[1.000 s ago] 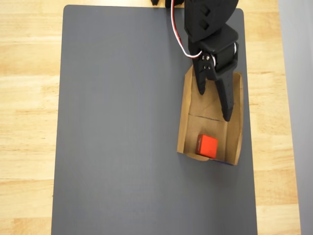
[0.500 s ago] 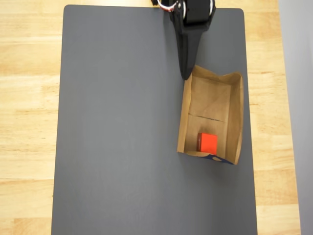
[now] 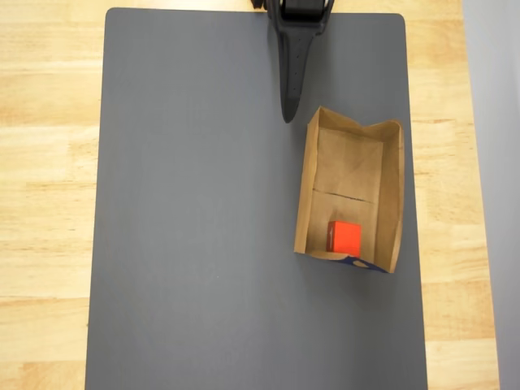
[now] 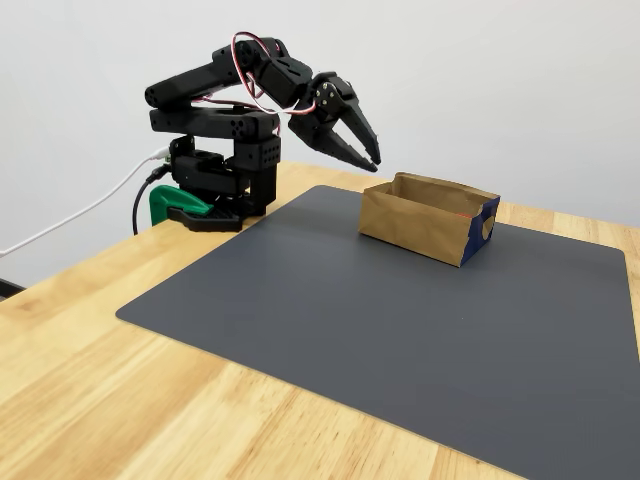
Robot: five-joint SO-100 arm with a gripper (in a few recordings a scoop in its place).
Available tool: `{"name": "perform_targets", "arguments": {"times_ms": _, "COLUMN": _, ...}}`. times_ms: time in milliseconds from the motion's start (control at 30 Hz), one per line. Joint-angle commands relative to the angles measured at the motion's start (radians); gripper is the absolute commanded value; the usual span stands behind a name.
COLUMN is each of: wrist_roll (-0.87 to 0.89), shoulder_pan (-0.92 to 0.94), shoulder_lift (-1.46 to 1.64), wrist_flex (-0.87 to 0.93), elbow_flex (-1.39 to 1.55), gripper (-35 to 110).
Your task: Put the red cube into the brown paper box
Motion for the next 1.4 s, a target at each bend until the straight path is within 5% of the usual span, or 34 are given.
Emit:
{"name": "perform_targets", "arguments": {"times_ms": 0, "wrist_roll": 0.008, "shoulder_pan": 0.006, "shoulder_lift": 0.006, "wrist_flex": 0.066, "elbow_flex": -0.002, "gripper": 0}}
{"name": "perform_targets", "arguments": {"times_ms": 1367, "wrist_roll": -0.060, "shoulder_pan": 0.037, "shoulder_lift": 0.006, "wrist_flex": 0.095, "elbow_flex": -0.002, "gripper": 0}}
